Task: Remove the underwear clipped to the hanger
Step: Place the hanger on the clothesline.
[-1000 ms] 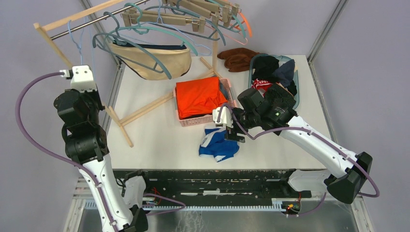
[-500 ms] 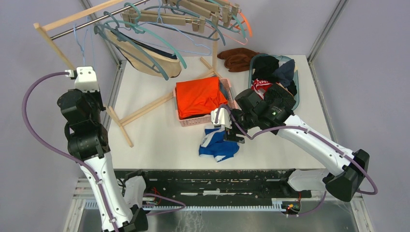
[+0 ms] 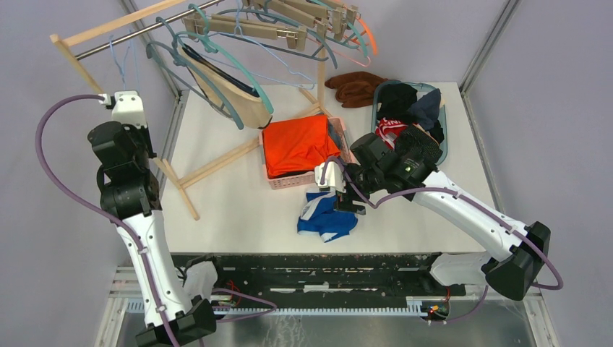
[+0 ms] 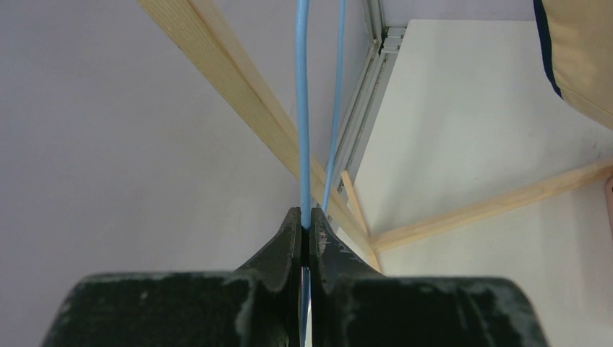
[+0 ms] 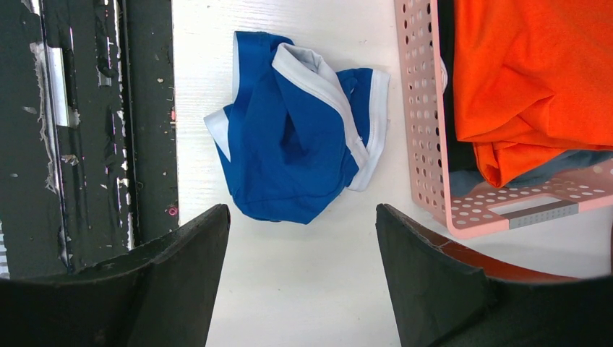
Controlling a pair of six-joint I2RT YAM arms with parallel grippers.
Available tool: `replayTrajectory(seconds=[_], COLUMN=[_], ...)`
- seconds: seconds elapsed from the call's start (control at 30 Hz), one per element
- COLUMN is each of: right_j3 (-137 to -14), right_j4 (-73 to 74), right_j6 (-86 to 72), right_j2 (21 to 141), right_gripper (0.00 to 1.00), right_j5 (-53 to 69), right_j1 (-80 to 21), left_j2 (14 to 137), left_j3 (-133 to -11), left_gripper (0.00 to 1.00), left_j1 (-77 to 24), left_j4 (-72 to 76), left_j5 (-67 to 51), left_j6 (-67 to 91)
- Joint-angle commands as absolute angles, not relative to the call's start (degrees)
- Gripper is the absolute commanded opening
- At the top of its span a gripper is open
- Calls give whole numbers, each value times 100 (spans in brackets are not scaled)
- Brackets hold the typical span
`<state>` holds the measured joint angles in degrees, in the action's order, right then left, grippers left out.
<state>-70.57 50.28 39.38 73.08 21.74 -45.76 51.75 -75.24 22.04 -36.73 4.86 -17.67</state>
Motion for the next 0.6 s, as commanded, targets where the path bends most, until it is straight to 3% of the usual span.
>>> replayTrajectory(seconds=[0.0,0.07,0.13,0.37,0.57], right_j3=[-7083,-7083,-7088,-7099,-7110], right_j4=[4966,4966,4966,4984,4983], right_j6=[4008,3999,3999,3990,3981], right_j2=[7280,7286,7293,7374,7423], right_gripper=[82,82,82,82,83], right_j5=[2118,2118,2127,2109,2101], right_j1=[-4623,-4623,-4631,-4638,-4649], left_j2=[5167,5111,5075,4876,4687], left_j3=[-7709,-7644,-7656,-7836,-8264], left_gripper=[3,3,9,64,88], left_j1=[2239,2237,2236,2236,2233], left_j4=[-3477,-3509,-3596,-3824,-4070], left_j5=[653,644,630,562,297], left_j6=[-1987,-1990,-1997,-1969,-1837])
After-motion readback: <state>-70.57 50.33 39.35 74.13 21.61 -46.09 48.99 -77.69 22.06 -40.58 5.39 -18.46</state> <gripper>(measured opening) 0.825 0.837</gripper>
